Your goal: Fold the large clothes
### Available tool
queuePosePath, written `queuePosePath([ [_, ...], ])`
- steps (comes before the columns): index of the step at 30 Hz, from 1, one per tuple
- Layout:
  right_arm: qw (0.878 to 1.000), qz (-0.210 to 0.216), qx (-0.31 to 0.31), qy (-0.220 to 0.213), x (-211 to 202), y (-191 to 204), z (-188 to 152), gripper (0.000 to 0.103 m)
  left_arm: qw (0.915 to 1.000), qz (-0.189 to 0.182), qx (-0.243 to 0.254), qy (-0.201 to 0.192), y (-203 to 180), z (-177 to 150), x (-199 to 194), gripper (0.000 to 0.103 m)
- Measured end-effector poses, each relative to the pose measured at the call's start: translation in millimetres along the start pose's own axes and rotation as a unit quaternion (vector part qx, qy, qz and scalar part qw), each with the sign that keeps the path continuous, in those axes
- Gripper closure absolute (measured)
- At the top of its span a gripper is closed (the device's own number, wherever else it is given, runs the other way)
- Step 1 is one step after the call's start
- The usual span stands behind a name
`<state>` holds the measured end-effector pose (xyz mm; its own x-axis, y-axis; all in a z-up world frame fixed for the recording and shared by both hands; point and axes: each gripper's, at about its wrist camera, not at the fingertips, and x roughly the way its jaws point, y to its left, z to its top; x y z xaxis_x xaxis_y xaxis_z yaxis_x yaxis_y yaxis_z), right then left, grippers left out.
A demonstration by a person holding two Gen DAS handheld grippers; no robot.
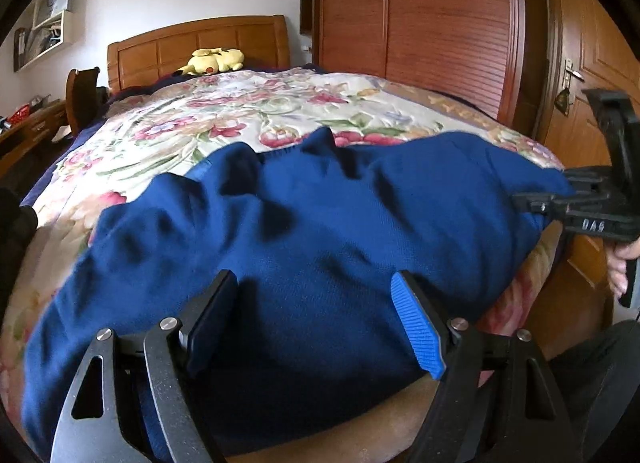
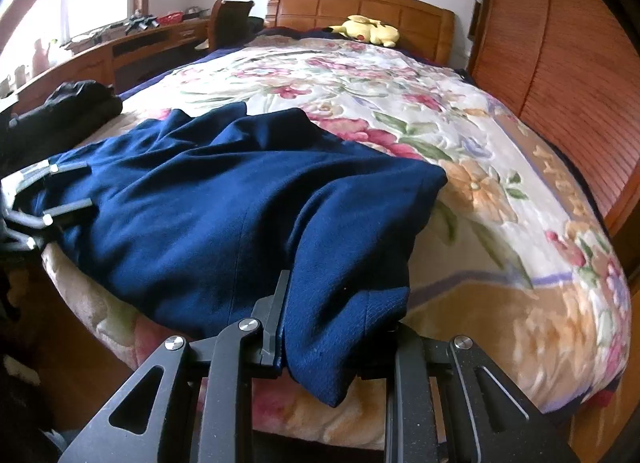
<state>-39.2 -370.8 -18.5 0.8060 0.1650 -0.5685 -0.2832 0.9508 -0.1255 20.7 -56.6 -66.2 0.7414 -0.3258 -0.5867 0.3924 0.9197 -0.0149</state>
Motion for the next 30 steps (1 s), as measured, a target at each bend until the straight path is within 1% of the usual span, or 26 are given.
queuePosePath([
  [3,1.0,0.002,0.016,-0.001,2.1,-1.2,-2.3,0.078,1.0,0.0,0.007,-0.006,-2.8,-5.4,1.2,0.023],
  [6,1.0,0.005,0.025,-0.01,2.0,-3.6,1.1,0.078,0.9999,-0.001,0.003,-0.013,-1.8,-6.3,-1.1,0.023],
  [10,0.998,0.014,0.035,-0.048,-11.0,-3.8,15.9,0.08,0.9998,-0.008,-0.005,-0.017,3.1,-6.2,-12.1,0.023],
  [14,0.995,0.022,0.024,-0.091,-30.3,10.7,41.4,0.082,0.9997,-0.006,-0.005,-0.025,18.4,-8.6,-33.3,0.023],
  [19,0.991,0.046,-0.028,-0.119,-45.2,54.2,79.4,0.082,0.9986,0.018,-0.025,-0.043,54.8,-14.4,-66.6,0.023],
  [24,0.983,0.085,-0.095,-0.133,-52.3,120.8,113.0,0.083,0.9956,0.05,-0.055,-0.057,92.3,-25.5,-96.4,0.023],
  [28,0.972,0.125,-0.148,-0.135,-52.8,174.8,130.9,0.083,0.9921,0.083,-0.071,-0.063,116.3,-35.3,-118.2,0.023],
  [30,0.967,0.145,-0.171,-0.123,-47.8,202.1,135.9,0.083,0.9891,0.102,-0.083,-0.066,130.5,-41.3,-129.8,0.023],
])
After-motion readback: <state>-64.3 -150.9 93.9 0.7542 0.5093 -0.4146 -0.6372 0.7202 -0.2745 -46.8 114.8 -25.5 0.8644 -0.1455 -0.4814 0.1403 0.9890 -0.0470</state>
